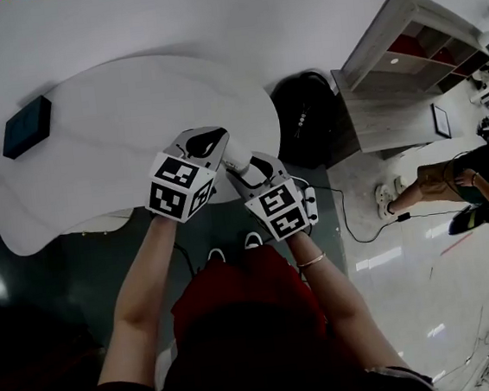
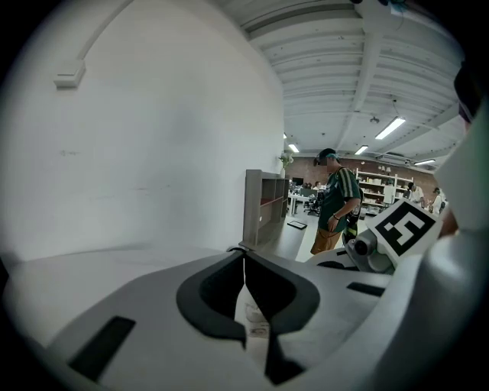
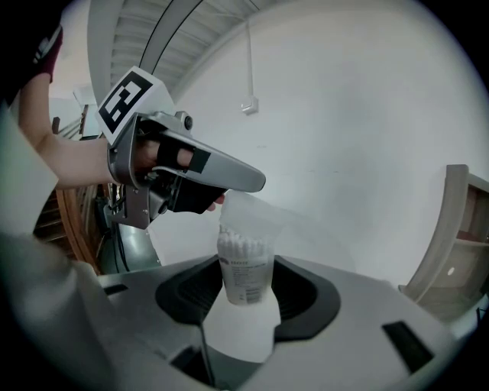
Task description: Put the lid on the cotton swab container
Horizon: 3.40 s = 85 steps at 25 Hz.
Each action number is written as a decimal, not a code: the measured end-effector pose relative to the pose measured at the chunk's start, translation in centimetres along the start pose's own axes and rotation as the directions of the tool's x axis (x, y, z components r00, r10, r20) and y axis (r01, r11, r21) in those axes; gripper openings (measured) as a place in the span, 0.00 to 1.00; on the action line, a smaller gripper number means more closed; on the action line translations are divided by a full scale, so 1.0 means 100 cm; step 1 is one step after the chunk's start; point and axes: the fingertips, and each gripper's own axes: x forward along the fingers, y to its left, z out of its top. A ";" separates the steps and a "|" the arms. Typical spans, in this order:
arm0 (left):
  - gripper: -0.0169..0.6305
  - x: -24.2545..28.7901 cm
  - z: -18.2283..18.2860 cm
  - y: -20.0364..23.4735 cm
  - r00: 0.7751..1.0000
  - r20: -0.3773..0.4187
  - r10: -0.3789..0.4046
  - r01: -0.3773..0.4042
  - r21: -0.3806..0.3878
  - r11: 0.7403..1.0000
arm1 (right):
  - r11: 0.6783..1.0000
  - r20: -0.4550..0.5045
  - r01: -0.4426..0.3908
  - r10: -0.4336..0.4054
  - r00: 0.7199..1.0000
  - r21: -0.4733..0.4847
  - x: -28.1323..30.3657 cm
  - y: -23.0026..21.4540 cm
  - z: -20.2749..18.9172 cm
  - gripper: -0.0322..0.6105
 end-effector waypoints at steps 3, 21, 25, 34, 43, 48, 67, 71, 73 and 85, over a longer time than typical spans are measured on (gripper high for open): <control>0.07 -0.004 -0.006 0.000 1.000 -0.001 0.008 -0.008 -0.017 1.000 | 1.000 0.018 -0.010 0.009 1.000 0.024 0.000 0.002 0.002 0.38; 0.06 -0.013 -0.015 -0.012 1.000 0.015 0.020 -0.020 -0.017 1.000 | 0.996 0.047 -0.023 0.019 0.999 0.090 -0.003 0.005 0.001 0.38; 0.06 -0.015 -0.013 -0.014 0.999 0.031 0.024 -0.024 -0.015 1.000 | 0.994 0.065 -0.023 0.016 0.998 0.103 -0.005 0.005 0.006 0.37; 0.06 -0.016 -0.019 -0.018 0.999 0.027 0.027 -0.026 -0.036 0.999 | 0.997 0.052 -0.030 0.027 0.998 0.068 -0.005 0.006 0.001 0.37; 0.07 -0.026 -0.036 -0.013 0.994 0.019 0.109 -0.107 -0.077 0.991 | 0.997 0.042 -0.066 0.064 0.997 0.050 0.001 0.007 -0.009 0.37; 0.07 -0.039 -0.051 -0.005 0.988 0.004 0.157 -0.156 -0.111 0.982 | 0.995 0.030 -0.081 0.080 0.996 0.049 0.007 0.003 -0.012 0.37; 0.07 -0.067 -0.098 0.025 0.946 -0.068 0.317 -0.323 -0.255 0.911 | 0.991 -0.021 -0.136 0.135 0.991 -0.018 0.047 0.004 -0.011 0.37; 0.07 -0.073 -0.103 0.029 0.940 -0.072 0.333 -0.340 -0.273 0.900 | 0.990 -0.034 -0.139 0.138 0.990 -0.028 0.056 0.004 -0.010 0.38; 0.07 -0.074 -0.104 0.032 0.937 -0.073 0.342 -0.348 -0.281 0.894 | 0.990 -0.044 -0.136 0.134 0.990 -0.034 0.061 0.002 -0.009 0.38; 0.07 -0.081 -0.116 0.044 0.930 -0.089 0.356 -0.365 -0.305 0.879 | 0.992 -0.069 -0.127 0.125 0.990 -0.021 0.078 0.000 -0.008 0.38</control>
